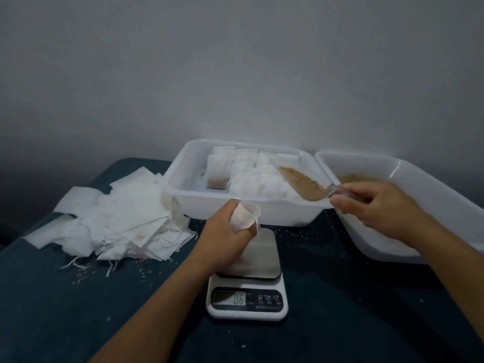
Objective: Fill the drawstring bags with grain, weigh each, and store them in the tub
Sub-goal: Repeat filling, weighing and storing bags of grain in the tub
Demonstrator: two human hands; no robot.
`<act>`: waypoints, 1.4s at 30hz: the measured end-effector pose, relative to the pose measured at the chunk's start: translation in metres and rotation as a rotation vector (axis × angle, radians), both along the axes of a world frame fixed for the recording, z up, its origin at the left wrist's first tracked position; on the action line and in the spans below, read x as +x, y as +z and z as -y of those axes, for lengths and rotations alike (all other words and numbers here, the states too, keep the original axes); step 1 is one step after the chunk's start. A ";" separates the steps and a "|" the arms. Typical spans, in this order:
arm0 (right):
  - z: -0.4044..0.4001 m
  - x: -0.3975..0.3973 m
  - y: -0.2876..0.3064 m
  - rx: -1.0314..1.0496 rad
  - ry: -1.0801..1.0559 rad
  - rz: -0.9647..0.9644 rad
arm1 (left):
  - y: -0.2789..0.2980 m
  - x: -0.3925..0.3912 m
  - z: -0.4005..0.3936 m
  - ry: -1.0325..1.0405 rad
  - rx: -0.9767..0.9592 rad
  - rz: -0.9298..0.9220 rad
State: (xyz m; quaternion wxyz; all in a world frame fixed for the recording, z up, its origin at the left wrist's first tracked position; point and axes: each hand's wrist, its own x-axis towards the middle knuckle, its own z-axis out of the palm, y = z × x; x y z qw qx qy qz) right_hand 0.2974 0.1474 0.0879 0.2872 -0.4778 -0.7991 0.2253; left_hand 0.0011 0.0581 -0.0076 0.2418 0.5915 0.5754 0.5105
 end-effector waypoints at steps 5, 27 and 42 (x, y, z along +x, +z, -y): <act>0.011 -0.008 0.013 0.007 0.142 0.154 | -0.001 -0.005 -0.002 0.022 -0.015 0.028; 0.009 -0.038 0.061 0.144 0.270 0.614 | -0.005 -0.005 -0.002 -0.026 -0.015 -0.248; 0.014 -0.052 0.075 0.172 0.270 0.732 | -0.008 -0.004 -0.004 -0.056 -0.041 -0.252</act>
